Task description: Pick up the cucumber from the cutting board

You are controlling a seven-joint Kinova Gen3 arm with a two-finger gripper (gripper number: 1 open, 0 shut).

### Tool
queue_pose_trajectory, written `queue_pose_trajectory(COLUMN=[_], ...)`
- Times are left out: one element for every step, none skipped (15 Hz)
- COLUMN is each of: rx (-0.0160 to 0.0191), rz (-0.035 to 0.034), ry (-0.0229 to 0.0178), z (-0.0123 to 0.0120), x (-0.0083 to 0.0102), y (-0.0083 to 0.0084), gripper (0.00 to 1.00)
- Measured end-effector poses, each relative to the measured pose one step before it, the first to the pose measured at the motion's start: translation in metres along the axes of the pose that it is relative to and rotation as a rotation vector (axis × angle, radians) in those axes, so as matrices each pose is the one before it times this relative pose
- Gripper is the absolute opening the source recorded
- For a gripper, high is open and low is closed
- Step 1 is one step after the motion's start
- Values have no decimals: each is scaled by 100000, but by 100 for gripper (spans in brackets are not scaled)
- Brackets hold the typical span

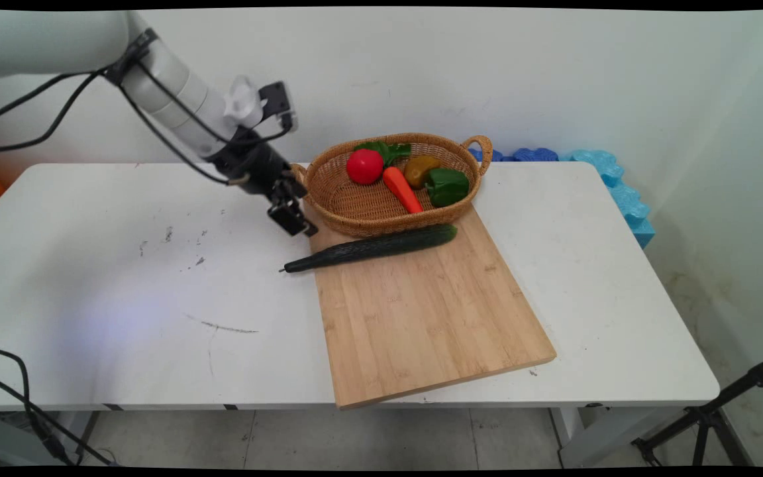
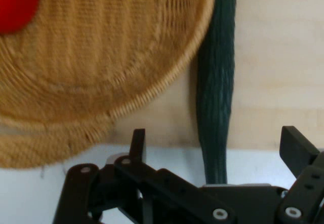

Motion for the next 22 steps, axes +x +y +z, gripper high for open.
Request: queue_pose_trajectory(rx=[-172,-311,-222,-373,-362,-404,-322,-275,-285,-124,-68,-23,4,-79,-102,-99,-119,-140,-81,-73,-140,-40], rz=[-100,-348,-237,-295,-186,-28,86,96,82,67,69,57,0,28,50,126,143,125,66,46,92,55], ry=[-718,-871,-551,-570,-381,19,377,536,473,429,417,581,326,515,555,373,438,397,317,208,246,120], z=[229,391,271,444,469,577,592,576,523,448,439,619,337,477,502,395,406,376,288,169,235,132], x=[-461,-626,-401,-537,-459,-394,-249,-174,-110,-68,-48,-2,-1,22,10,-20,-36,-35,-19,-18,-32,-28], y=[47,87,57,88,68,63,27,12,4,-27,-33,-51,-31,-25,-18,-8,9,25,30,32,59,40], gripper=[100,100,100,100,100,100,100,100,100,100,100,100,100,100,100,100,100,100,100,100,100,100])
